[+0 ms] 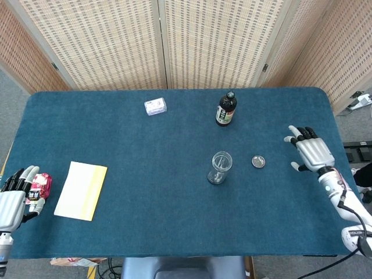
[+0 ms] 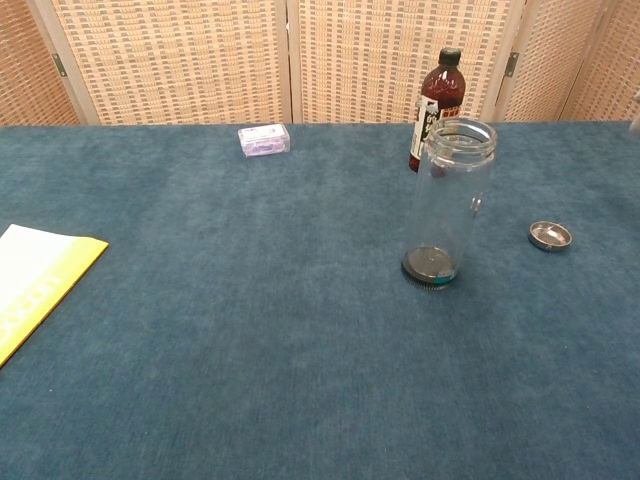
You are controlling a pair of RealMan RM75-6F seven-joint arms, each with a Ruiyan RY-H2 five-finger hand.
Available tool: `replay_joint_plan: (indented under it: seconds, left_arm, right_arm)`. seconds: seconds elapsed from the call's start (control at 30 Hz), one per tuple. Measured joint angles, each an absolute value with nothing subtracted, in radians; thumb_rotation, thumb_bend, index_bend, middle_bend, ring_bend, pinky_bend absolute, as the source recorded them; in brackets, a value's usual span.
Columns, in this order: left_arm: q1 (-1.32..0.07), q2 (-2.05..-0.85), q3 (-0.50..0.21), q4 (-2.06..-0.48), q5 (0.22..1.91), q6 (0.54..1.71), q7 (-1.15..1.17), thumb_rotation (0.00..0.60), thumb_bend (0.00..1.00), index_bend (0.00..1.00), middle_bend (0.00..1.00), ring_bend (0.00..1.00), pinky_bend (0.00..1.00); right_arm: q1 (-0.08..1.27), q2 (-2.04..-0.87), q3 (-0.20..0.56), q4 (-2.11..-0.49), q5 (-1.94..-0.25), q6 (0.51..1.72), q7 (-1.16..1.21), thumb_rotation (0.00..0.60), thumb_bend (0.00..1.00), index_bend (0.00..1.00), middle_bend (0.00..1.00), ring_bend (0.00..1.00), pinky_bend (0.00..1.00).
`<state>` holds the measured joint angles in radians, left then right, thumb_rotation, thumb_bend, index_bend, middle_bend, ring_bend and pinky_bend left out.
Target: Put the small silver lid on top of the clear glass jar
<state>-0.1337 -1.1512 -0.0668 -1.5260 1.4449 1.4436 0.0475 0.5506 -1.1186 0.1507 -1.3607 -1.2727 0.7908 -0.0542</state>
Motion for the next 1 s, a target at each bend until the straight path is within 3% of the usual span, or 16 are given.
replay_joint_plan:
  seconds: [0.3,1.0]
  left_arm:
    - [-0.123,-1.142,-0.07,-1.531,1.452,1.469,0.03,0.6,0.35,0.0,0.08,0.0,0.11]
    - [-0.112,-1.129,-0.071,-1.536,1.463,1.49,0.01,0.6,0.35,0.0,0.08,0.0,0.11]
  right_arm:
    - [0.619,-1.231,0.137,-1.266,-1.22,0.692,-0.098,0.6,0.32,0.32,0.0,0.0,0.0]
    - [0.708,-1.354,0.11,-1.167,-1.185,0.626,-0.155,0.6,0.33,0.4,0.0,0.0,0.0]
